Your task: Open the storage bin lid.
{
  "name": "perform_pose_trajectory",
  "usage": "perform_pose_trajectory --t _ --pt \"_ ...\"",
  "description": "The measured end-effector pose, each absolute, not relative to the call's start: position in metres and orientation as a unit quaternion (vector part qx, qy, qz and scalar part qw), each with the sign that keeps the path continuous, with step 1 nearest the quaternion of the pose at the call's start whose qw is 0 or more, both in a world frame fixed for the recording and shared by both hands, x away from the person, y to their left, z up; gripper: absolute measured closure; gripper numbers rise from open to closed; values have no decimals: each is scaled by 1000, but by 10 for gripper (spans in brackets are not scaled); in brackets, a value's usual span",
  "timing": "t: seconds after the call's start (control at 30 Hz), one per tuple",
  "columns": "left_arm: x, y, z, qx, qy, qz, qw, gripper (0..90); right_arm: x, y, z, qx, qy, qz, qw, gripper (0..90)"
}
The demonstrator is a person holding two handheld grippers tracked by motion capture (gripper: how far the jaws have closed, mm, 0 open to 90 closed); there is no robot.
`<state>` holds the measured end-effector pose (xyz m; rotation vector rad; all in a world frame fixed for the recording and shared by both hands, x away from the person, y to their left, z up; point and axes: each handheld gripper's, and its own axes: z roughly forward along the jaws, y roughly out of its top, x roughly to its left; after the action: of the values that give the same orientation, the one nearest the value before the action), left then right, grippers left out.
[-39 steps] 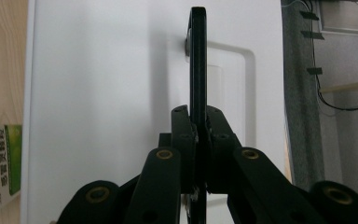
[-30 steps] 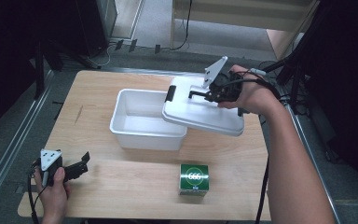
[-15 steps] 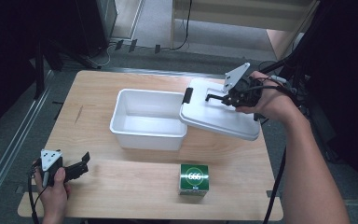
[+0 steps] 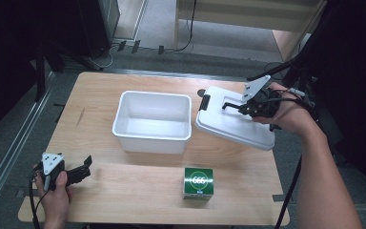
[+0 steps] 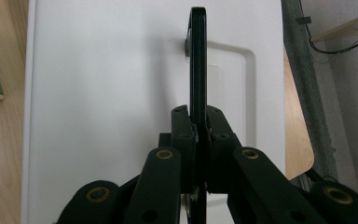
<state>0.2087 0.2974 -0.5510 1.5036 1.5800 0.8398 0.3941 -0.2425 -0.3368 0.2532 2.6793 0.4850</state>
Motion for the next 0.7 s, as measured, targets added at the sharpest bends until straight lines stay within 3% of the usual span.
perform_pose_trajectory --t 0.7 --pt "207 297 -551 591 619 335 394 0 396 -254 -401 99 964 159 190 850"
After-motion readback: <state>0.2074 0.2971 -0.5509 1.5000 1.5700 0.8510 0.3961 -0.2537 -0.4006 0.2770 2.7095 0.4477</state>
